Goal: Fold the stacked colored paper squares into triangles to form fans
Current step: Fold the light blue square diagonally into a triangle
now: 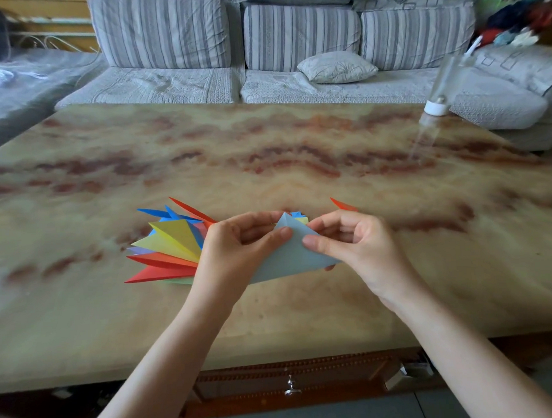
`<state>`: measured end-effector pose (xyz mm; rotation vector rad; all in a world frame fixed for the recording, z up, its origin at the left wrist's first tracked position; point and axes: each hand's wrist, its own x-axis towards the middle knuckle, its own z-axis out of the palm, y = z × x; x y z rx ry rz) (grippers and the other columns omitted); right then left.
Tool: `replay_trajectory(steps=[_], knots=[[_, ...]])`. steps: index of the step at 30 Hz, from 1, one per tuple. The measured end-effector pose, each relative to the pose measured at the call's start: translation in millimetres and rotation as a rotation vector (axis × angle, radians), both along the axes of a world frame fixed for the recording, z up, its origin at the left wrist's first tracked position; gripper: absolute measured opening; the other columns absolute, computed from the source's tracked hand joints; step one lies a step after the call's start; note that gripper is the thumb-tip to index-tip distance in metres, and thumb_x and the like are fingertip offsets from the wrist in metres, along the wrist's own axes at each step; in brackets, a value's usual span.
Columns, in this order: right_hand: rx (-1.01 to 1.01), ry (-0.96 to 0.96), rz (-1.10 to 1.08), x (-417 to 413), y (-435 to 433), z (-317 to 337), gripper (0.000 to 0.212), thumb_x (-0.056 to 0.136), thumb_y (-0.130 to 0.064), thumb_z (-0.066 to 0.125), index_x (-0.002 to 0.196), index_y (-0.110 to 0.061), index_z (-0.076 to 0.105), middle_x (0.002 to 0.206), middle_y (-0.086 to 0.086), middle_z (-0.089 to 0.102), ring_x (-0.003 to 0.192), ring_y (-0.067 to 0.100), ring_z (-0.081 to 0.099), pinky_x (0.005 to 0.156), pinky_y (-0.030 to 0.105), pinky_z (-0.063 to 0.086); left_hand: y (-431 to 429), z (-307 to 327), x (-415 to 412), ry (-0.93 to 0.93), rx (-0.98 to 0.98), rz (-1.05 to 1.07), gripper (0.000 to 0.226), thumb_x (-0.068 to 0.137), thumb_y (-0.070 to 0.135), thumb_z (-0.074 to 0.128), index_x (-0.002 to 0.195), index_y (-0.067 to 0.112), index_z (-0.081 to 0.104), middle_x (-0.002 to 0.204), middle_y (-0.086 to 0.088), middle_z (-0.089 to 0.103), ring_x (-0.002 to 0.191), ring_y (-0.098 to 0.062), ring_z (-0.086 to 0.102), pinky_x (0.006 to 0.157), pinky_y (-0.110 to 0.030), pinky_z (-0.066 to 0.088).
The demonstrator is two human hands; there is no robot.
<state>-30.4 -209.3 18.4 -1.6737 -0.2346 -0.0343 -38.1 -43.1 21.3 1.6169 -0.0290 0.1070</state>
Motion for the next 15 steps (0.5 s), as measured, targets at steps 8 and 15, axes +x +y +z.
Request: replay_trajectory(steps=[8,15], knots=[[0.013,0.008,-0.003,-0.8,0.9,0.6,0.012,0.077,-0.002,0.073,0.078,-0.014,0.070,0.070,-0.003,0.068,0.062,0.006,0.061,0.048,0.020,0.048,-0.3,-1.2,0.8,0.002,-0.001,0.005,0.013,0.078,0.015,0.074,0.083,0.026,0.071,0.071,0.017,0.073,0.064,0.010,0.063,0.056,-0.005,0.043],[-0.024,-0.011,0.005,-0.6,0.0,0.0,0.015,0.079,-0.005,0.072,0.076,-0.019,0.070,0.069,-0.008,0.068,0.065,0.005,0.061,0.049,0.022,0.048,-0.4,-2.9,1.8,0.005,0.003,0.013,0.011,0.078,0.016,0.075,0.081,0.026,0.071,0.072,0.015,0.073,0.065,0.009,0.063,0.057,-0.005,0.043]])
